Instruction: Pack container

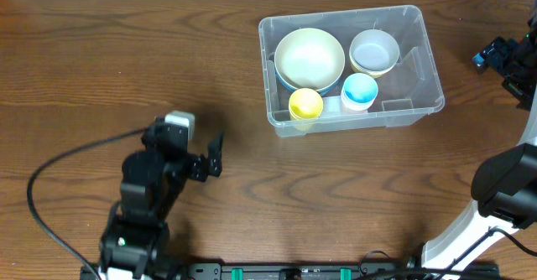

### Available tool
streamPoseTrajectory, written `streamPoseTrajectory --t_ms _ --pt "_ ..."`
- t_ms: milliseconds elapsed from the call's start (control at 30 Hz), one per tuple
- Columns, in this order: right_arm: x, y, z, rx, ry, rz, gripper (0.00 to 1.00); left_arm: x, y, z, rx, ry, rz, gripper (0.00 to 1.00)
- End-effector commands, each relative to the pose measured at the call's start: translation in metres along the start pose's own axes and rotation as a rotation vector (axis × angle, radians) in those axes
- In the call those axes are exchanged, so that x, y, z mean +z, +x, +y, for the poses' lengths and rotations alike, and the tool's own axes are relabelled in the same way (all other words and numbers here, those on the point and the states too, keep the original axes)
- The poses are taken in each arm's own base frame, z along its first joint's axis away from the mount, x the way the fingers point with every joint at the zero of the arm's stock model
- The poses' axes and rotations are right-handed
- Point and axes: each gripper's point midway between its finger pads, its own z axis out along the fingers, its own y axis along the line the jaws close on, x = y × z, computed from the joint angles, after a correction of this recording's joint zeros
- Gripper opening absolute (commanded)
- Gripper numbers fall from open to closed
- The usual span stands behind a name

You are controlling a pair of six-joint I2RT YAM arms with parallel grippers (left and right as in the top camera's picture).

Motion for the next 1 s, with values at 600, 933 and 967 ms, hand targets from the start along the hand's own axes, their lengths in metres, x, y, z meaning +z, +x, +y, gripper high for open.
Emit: streamPoseTrajectory --t_ms 600,933,967 --pt "-0.001 -0.001 -0.003 0.017 0.005 -0.005 0.99 -0.016 0.058 0.031 0.015 -0.083 -0.279 0.98" --pt "-0.001 -0.001 -0.003 0.017 0.005 -0.005 0.99 -0.018 0.065 0.047 0.002 -0.152 -0.256 0.98" --pt "-0.001 -0.001 -0.003 0.017 0.005 -0.005 0.99 -0.018 0.066 0.047 0.001 -0.153 -0.251 0.98"
